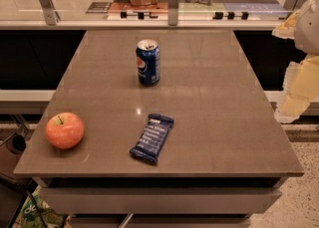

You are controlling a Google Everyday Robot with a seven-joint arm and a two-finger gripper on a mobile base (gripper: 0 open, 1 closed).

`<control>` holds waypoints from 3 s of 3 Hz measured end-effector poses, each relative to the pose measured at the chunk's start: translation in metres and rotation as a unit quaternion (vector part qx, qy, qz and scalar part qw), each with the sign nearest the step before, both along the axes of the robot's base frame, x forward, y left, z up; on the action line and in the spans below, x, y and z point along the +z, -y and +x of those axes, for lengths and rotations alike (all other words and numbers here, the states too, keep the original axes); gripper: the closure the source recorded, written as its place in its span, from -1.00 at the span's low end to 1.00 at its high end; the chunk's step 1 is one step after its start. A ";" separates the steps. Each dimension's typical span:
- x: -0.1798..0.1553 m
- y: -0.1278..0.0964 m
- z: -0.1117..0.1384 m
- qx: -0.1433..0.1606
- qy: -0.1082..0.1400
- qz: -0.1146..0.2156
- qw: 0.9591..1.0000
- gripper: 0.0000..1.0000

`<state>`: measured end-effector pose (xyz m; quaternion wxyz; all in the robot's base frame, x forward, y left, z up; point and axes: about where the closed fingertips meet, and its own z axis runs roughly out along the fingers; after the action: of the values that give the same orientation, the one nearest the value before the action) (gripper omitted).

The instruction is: Pick apple

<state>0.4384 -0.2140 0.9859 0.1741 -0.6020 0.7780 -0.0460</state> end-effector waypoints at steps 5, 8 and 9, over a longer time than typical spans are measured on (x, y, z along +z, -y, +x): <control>-0.065 -0.119 -0.004 0.069 -0.021 0.246 0.966 -1.00; -0.085 -0.230 -0.002 0.095 0.011 0.397 0.913 -1.00; -0.103 -0.297 0.005 0.075 0.020 0.401 0.913 -1.00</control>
Offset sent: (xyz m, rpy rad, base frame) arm -0.0031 0.0280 -0.0143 0.2581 0.0400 0.1022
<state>0.4437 0.0831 0.8826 0.4198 -0.5372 0.6794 0.2713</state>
